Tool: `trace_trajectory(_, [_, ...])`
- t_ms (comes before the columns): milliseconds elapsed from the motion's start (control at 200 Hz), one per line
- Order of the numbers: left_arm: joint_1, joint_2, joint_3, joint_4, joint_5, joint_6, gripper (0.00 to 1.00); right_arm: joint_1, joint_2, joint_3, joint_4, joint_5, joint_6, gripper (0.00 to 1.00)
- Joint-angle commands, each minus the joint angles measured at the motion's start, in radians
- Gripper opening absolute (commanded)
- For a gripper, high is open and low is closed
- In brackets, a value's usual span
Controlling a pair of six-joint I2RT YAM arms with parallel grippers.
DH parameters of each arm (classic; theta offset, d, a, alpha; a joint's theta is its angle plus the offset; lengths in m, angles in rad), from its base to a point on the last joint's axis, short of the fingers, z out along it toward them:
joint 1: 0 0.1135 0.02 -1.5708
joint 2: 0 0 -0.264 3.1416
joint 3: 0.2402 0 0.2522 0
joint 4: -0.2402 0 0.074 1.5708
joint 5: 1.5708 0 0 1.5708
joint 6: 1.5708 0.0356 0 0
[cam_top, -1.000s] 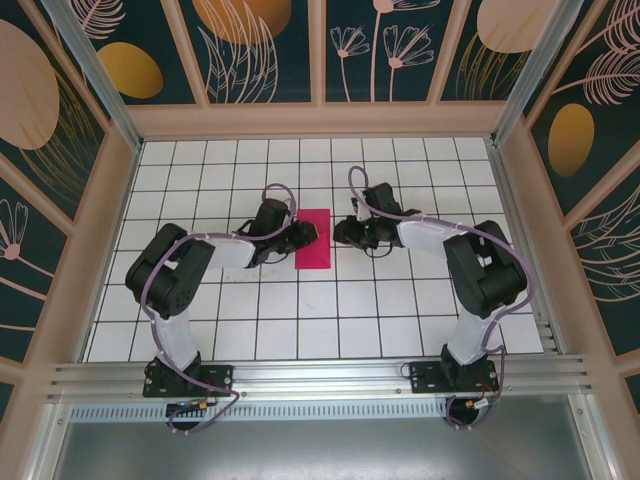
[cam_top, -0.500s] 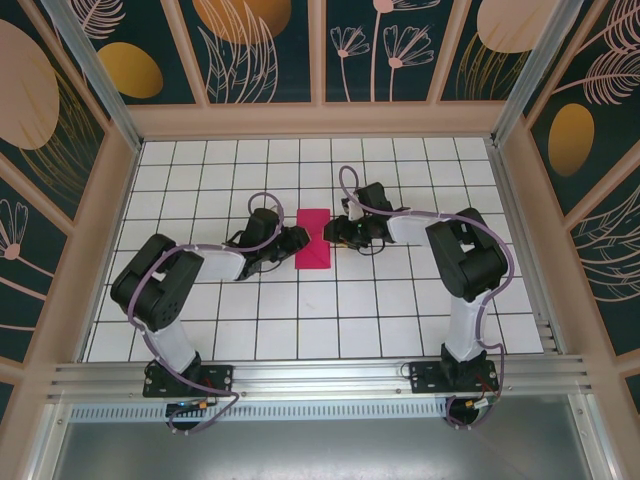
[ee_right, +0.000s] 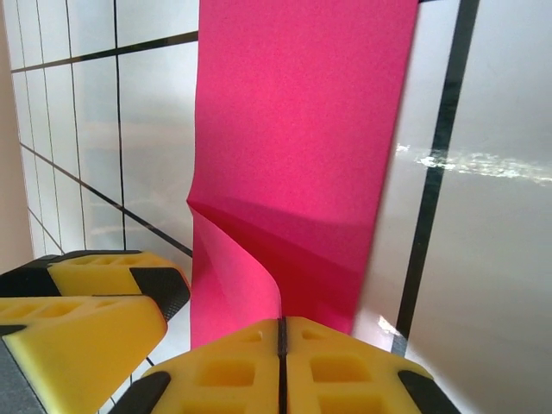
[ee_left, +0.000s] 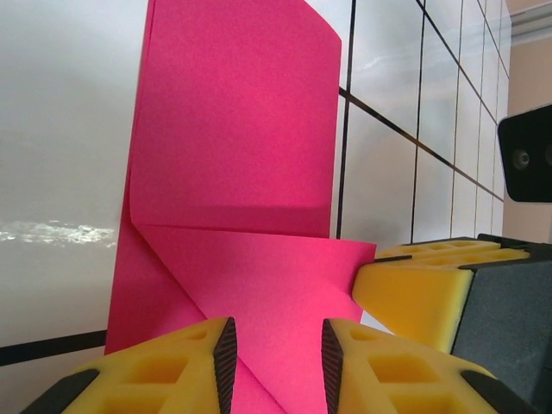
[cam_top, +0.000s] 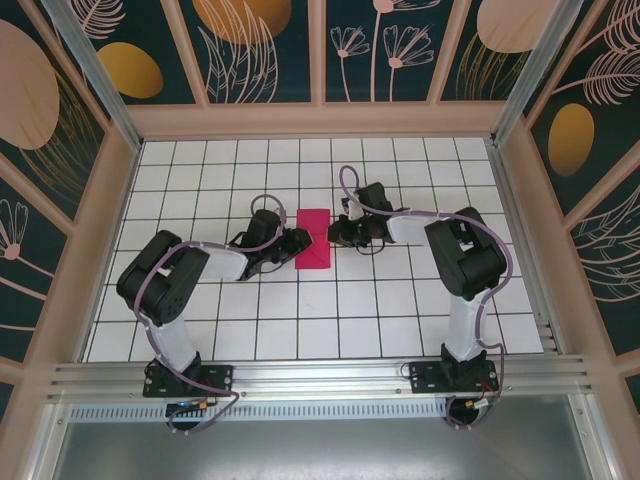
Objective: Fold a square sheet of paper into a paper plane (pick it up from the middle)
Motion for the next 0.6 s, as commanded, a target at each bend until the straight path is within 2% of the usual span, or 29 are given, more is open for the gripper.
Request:
trace_trajectory(0, [0.003,0.028,0.023,0.049,0.035,-0.022,0.35,-0.01,0.004,-0.029,0.051,0.007,0.032,0.09])
trace_trajectory(365, [0.002,0.071,0.058,0.057,0.06,-0.027,0.35,-0.014,0.005,-0.065,0.083,0.006,0.062,0.09])
trace_trajectory(590, [0.003,0.039,0.051,0.013,0.002,-0.013,0.35,-0.031,-0.004,-0.083,0.088,0.017,0.079,0.08])
